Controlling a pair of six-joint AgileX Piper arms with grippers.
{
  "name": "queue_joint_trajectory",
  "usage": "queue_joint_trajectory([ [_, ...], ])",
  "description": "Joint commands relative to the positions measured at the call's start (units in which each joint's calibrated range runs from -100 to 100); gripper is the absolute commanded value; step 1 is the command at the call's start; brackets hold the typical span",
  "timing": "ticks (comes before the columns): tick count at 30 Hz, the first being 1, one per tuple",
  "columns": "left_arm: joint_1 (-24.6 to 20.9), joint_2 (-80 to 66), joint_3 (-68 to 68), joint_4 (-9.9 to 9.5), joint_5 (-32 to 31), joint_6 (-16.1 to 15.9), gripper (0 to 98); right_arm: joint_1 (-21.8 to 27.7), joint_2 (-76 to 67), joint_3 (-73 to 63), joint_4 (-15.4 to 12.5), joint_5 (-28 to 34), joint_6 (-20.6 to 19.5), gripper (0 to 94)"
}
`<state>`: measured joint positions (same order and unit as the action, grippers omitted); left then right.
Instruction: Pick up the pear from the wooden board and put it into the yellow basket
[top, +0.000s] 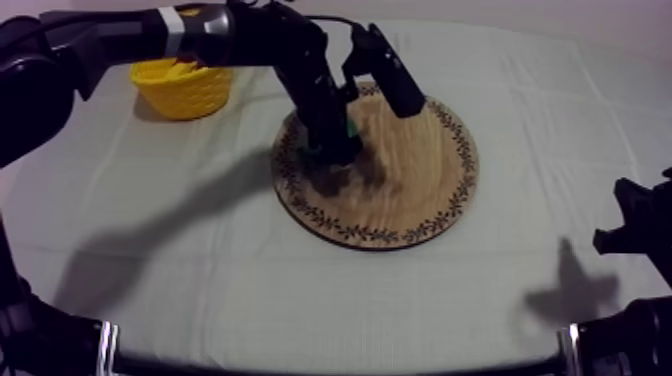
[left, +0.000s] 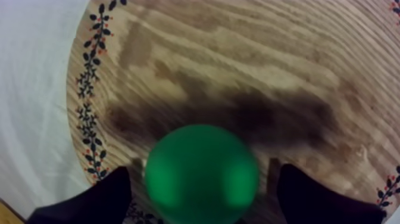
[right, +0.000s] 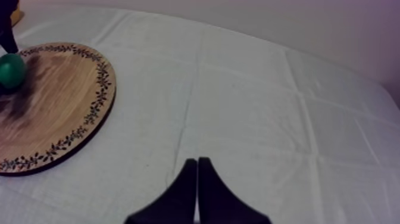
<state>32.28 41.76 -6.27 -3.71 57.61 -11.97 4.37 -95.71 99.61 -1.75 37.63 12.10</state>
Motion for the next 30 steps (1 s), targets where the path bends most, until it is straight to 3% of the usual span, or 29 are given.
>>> queue_joint_trajectory([
  [1,0.0,0.3,0.0,-0.02,-0.1,-0.1,89.9,0.0,0.0,0.1,0.0,0.0,0.0,0.3],
  [11,0.1,1.2,0.6,0.53,-0.2,-0.8,84.7,0.0,0.0,0.1,0.0,0.0,0.0,0.3],
  [23,-0.5,0.9,1.4,1.84,-3.9,-2.5,52.9,0.0,0.0,0.1,0.0,0.0,0.0,0.3],
  [30,-1.0,-0.7,2.6,2.06,-4.6,-3.0,47.3,0.0,0.0,0.1,0.0,0.0,0.0,0.3],
])
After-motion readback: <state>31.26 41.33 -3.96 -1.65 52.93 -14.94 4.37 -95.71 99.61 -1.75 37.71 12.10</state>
